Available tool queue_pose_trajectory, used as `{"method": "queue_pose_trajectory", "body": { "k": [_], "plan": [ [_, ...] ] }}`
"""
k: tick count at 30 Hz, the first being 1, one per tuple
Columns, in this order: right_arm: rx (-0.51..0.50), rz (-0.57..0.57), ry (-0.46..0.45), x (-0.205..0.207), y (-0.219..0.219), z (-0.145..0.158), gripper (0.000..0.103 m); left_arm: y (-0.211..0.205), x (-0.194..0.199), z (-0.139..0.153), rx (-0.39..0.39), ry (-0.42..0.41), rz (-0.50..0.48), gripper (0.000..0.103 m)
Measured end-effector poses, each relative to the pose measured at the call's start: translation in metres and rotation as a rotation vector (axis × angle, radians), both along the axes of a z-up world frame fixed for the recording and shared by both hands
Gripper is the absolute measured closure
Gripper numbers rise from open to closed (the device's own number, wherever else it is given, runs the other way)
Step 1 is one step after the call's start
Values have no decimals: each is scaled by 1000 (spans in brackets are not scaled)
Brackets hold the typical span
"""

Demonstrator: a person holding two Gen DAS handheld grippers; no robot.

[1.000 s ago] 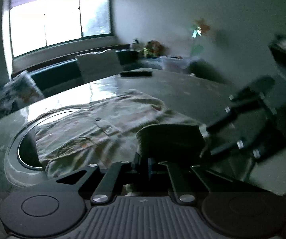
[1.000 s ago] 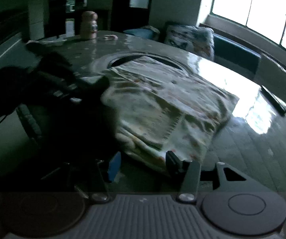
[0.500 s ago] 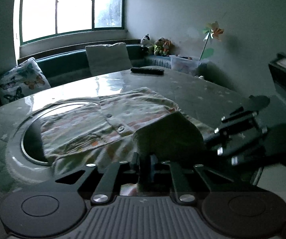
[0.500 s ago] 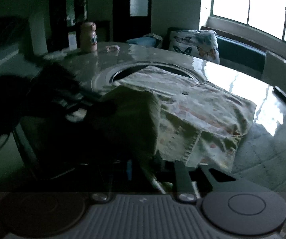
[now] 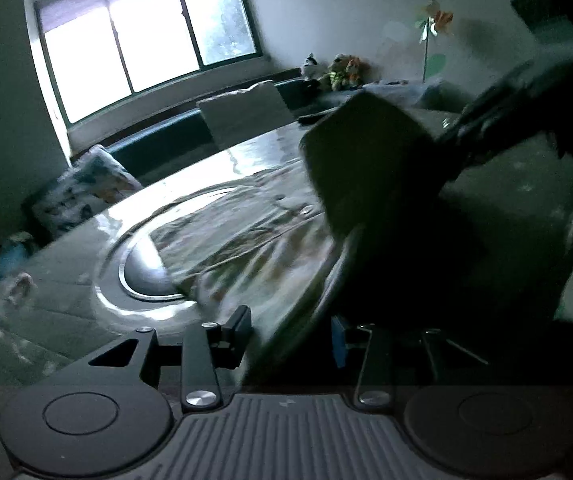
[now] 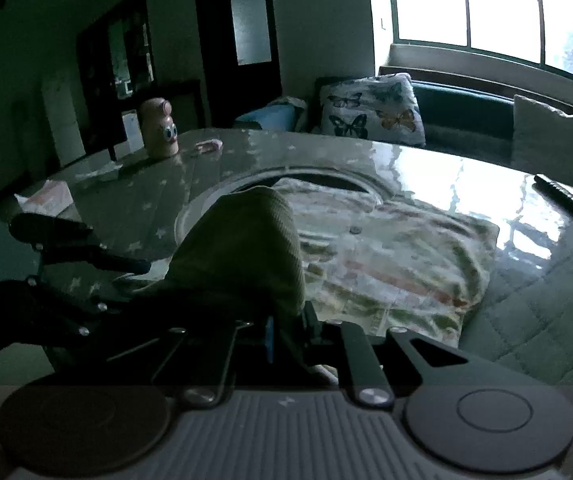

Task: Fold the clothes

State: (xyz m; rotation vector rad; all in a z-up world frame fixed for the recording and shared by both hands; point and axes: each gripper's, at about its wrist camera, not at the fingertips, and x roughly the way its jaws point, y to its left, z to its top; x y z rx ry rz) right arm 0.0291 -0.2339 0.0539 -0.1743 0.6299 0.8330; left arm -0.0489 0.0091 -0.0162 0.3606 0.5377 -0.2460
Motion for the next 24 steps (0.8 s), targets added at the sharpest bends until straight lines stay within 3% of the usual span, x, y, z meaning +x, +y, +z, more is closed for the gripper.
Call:
{"method": "queue_pose_trajectory", "body": {
  "k": [2,6,9,15,24],
  "plan": [
    [4,-6,-4,2,1,1,92,1,3,-3,24,-18,4,61],
    [11,-19,-9,4,2,1,93,3,7,-6,54,-45,6,86],
    [15,-24,-24,0,1,3,94,4,4,-1,36,-56,-3,93],
    [40,-23,-29,-13,-11,13,94,5,-17,21,-27,-64,-36,94],
    [54,49,-18,-69,-43,58,95,11,-74,70,-198,30,-121,94]
  ]
}}
